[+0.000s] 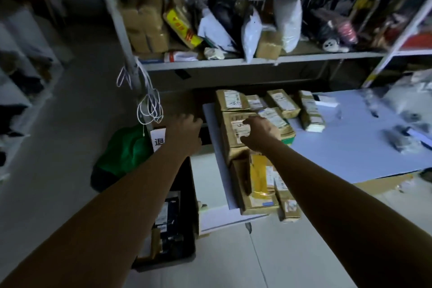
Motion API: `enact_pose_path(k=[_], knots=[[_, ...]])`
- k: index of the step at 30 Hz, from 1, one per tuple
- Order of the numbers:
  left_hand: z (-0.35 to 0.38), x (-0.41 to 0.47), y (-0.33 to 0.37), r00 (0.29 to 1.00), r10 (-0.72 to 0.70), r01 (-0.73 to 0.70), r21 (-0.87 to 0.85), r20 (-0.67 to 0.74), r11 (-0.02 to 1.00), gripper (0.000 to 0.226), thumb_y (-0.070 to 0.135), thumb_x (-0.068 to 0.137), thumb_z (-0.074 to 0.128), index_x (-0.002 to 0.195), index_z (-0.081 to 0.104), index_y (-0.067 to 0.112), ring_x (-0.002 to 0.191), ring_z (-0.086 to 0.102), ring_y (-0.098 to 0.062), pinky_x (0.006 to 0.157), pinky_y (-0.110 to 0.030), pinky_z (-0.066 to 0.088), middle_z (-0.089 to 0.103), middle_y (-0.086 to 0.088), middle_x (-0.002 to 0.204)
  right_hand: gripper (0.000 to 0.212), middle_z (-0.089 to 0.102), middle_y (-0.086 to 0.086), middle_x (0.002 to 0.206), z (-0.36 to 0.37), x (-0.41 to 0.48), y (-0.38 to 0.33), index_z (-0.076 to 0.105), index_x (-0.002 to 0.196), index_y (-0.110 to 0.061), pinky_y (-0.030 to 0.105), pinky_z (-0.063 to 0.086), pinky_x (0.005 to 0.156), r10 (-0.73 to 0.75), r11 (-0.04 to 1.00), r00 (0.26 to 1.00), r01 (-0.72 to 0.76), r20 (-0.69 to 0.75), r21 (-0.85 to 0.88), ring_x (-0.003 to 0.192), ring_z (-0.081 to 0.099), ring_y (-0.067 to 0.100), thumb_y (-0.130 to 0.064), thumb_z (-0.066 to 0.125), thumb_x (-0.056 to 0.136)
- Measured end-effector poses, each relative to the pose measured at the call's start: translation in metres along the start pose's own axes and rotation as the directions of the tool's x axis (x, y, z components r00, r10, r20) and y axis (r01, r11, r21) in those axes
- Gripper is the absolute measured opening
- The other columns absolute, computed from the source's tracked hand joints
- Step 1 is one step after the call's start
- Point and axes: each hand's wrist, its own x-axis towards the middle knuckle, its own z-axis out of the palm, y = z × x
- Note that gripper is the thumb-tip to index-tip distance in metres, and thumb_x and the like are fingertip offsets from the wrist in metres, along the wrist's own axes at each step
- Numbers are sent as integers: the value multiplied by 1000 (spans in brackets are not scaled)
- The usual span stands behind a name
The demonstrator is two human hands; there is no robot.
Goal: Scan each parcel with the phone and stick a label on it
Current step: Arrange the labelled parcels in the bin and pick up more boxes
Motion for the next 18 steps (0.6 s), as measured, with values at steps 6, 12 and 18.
enact_pose_path(k=[6, 12, 18], knots=[[-9, 39, 106, 998, -57, 58, -29, 29, 998, 47, 45, 90, 58, 130, 48, 22, 110, 56, -27, 89, -41, 42, 56, -7, 120, 51, 64, 2, 124, -32, 11, 113, 61, 127, -30, 32, 48, 84, 0, 1000, 1000, 0, 15, 9, 115, 60, 24, -45, 76, 81], [2, 62, 155, 961, -226, 247, -123, 161, 961, 54, 51, 92, 56, 136, 46, 21, 109, 59, -28, 83, -40, 47, 58, -8, 123, 56, 66, 4, 126, -26, 37, 166, 61, 131, -29, 32, 50, 83, -53, 992, 995, 43, 84, 119, 115, 60, 25, -51, 74, 81], [65, 99, 148, 873, -352, 466, -366, 336, 806, 58, 46, 95, 51, 143, 41, 16, 103, 62, -29, 76, -37, 50, 62, -12, 121, 47, 69, 0, 101, 18, 94, 156, 65, 123, -25, 22, 37, 55, -90, 955, 983, 40, 159, 293, 78, 56, 12, -43, 78, 81]])
